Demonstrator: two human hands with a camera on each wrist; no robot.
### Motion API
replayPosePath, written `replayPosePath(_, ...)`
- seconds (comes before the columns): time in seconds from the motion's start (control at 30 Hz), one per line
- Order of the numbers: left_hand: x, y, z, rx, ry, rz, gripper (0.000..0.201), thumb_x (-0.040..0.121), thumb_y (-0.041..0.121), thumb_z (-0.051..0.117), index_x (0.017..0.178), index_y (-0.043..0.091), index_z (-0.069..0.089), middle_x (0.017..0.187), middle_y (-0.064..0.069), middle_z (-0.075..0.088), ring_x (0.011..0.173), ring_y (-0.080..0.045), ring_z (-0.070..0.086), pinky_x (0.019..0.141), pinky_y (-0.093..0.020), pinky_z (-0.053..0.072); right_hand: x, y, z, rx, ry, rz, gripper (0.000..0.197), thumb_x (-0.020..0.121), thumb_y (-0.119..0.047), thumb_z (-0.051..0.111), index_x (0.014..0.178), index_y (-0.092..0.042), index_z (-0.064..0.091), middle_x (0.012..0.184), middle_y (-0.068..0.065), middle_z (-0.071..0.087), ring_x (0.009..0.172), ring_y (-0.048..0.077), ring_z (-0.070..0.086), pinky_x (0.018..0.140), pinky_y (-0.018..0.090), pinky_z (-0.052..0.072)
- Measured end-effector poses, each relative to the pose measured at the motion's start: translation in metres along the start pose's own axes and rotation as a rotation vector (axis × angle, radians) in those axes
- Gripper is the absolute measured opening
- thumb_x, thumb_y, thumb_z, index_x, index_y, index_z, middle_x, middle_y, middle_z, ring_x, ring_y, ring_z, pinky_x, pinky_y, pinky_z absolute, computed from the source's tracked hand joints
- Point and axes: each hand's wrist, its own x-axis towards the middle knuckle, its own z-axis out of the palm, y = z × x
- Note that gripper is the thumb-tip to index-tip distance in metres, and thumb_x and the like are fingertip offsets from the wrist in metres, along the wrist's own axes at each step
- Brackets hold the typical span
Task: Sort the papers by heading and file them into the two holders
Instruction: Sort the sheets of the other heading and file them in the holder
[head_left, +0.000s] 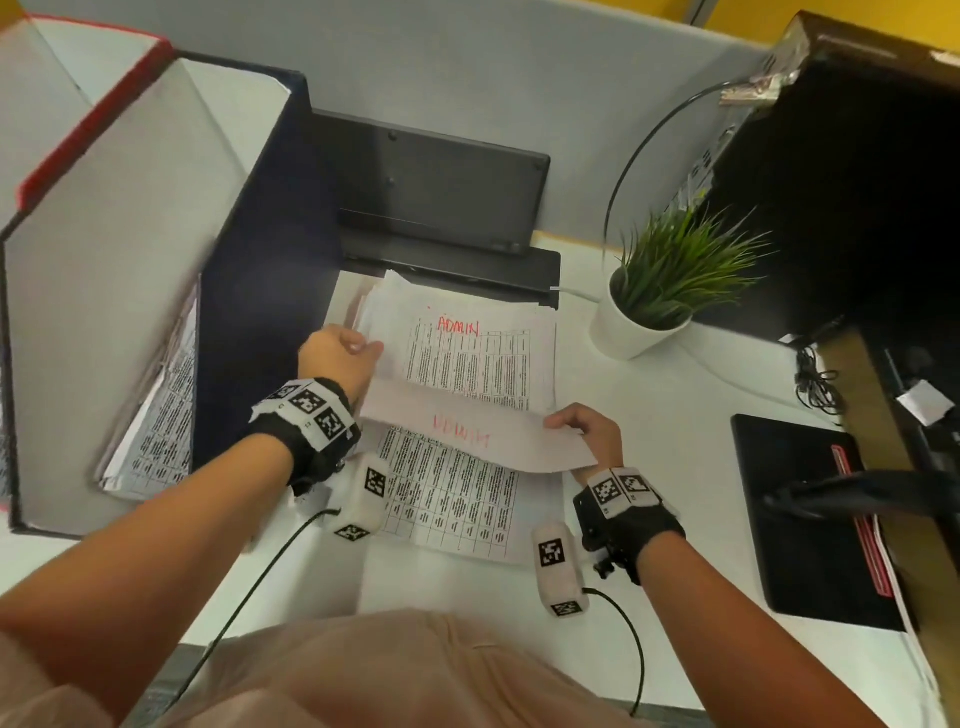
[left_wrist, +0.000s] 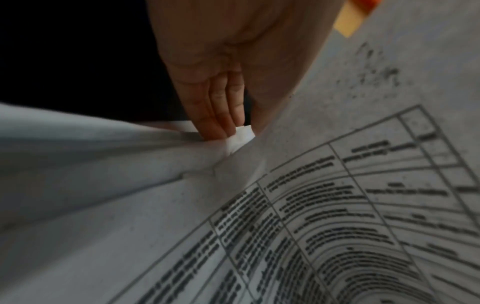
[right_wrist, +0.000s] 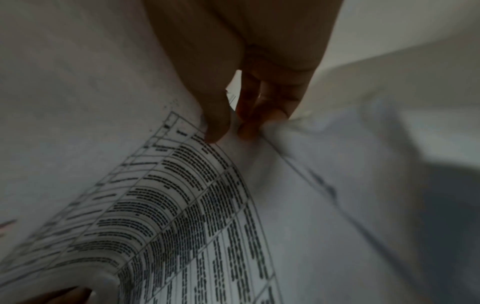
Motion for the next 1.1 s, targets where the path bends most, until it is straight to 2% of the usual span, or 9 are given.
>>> replayPosePath(0.13, 0.005, 0.004, -0.001, 0.146, -0.070, -0.033, 0.025, 0.069, 0.022, 0.082, 0.076, 0.003, 0.067, 0.088, -0.010, 0.069, 0.085, -0.025, 0.065, 0.072, -0.030, 0.050, 0.000, 0.004, 0.002, 0.012, -0.011, -0.011, 0.059, 0.076, 0.023, 0.046, 0.035, -0.017, 0.060, 0.066, 0.010, 0.054, 0.062, 0.021, 0.051, 0.046, 0.014, 0.045)
replayPosePath(0.37, -0.001, 0.006, -0.002, 0.352, -0.097, 0.108, 0.018, 0.082, 0.018, 0.070, 0.083, 0.000, 0.071, 0.089, -0.016, 0.069, 0.085, -0.031, 0.065, 0.081, -0.038, 0.054, -0.003, 0.008, 0.003, -0.140, 0.002, -0.080, 0.036, 0.077, 0.022, 0.049, 0.062, -0.010, 0.057, 0.068, 0.007, 0.054, 0.064, 0.015, 0.050, 0.049, 0.008, 0.044)
replayPosePath(0.53, -0.011, 0.007, -0.001, 0.469, -0.112, 0.252, 0.037, 0.091, 0.016, 0.055, 0.056, 0.005, 0.051, 0.066, -0.010, 0.054, 0.064, -0.027, 0.054, 0.061, -0.032, 0.044, 0.001, 0.011, 0.000, -0.174, 0.039, -0.055, 0.037, 0.075, 0.022, 0.049, 0.059, -0.011, 0.055, 0.068, 0.006, 0.054, 0.068, 0.017, 0.050, 0.058, 0.015, 0.044)
replayPosePath(0.67, -0.018, -0.002, 0.002, 0.473, -0.029, 0.506, 0.023, 0.092, 0.010, 0.051, 0.090, -0.006, 0.067, 0.091, -0.018, 0.058, 0.083, -0.034, 0.057, 0.069, -0.039, 0.049, 0.004, 0.012, -0.001, -0.256, 0.040, -0.062, 0.040, 0.075, 0.021, 0.053, 0.056, -0.014, 0.054, 0.068, 0.002, 0.055, 0.075, 0.019, 0.050, 0.068, 0.024, 0.043)
replayPosePath(0.73, -0.020, -0.006, 0.002, 0.408, 0.043, 0.631, 0.022, 0.089, 0.002, 0.054, 0.108, -0.001, 0.067, 0.100, -0.018, 0.058, 0.093, -0.035, 0.055, 0.074, -0.043, 0.051, 0.004, 0.011, 0.000, -0.284, 0.038, -0.081, 0.041, 0.074, 0.021, 0.052, 0.055, -0.015, 0.053, 0.066, 0.001, 0.054, 0.069, 0.015, 0.049, 0.060, 0.013, 0.043)
replayPosePath(0.83, -0.023, -0.010, 0.001, 0.235, 0.030, 0.751, 0.030, 0.087, -0.004, 0.054, 0.113, 0.003, 0.065, 0.098, -0.012, 0.064, 0.087, -0.024, 0.061, 0.076, -0.035, 0.053, 0.004, 0.009, -0.001, -0.329, 0.044, -0.115, 0.042, 0.075, 0.021, 0.052, 0.054, -0.015, 0.051, 0.062, 0.000, 0.049, 0.060, 0.009, 0.044, 0.046, 0.005, 0.037)
replayPosePath(0.97, -0.029, -0.009, 0.003, -0.061, -0.038, 0.549, 0.018, 0.093, 0.004, 0.046, 0.093, 0.017, 0.059, 0.081, 0.004, 0.062, 0.066, -0.005, 0.055, 0.057, -0.014, 0.045, 0.004, 0.005, 0.001, -0.358, 0.079, -0.082, 0.029, 0.074, 0.012, 0.065, 0.064, -0.011, 0.049, 0.070, 0.010, 0.054, 0.065, 0.020, 0.048, 0.060, 0.029, 0.044)
replayPosePath(1.0, -0.029, -0.008, 0.003, -0.146, -0.086, 0.477, 0.024, 0.093, 0.000, 0.044, 0.086, 0.019, 0.056, 0.081, 0.002, 0.061, 0.069, -0.008, 0.055, 0.058, -0.014, 0.045, 0.002, 0.003, 0.002, -0.298, 0.080, -0.073, 0.025, 0.072, 0.009, 0.070, 0.077, -0.008, 0.052, 0.079, 0.013, 0.057, 0.071, 0.021, 0.052, 0.065, 0.033, 0.046)
replayPosePath(1.1, -0.028, -0.005, 0.001, -0.392, -0.240, 0.304, 0.031, 0.087, -0.012, 0.044, 0.076, 0.015, 0.054, 0.094, -0.017, 0.060, 0.090, -0.026, 0.056, 0.073, -0.030, 0.047, 0.000, 0.000, 0.004, -0.167, 0.074, -0.071, 0.064, 0.069, 0.008, 0.074, 0.123, -0.010, 0.044, 0.099, 0.006, 0.060, 0.086, 0.020, 0.059, 0.077, 0.038, 0.054)
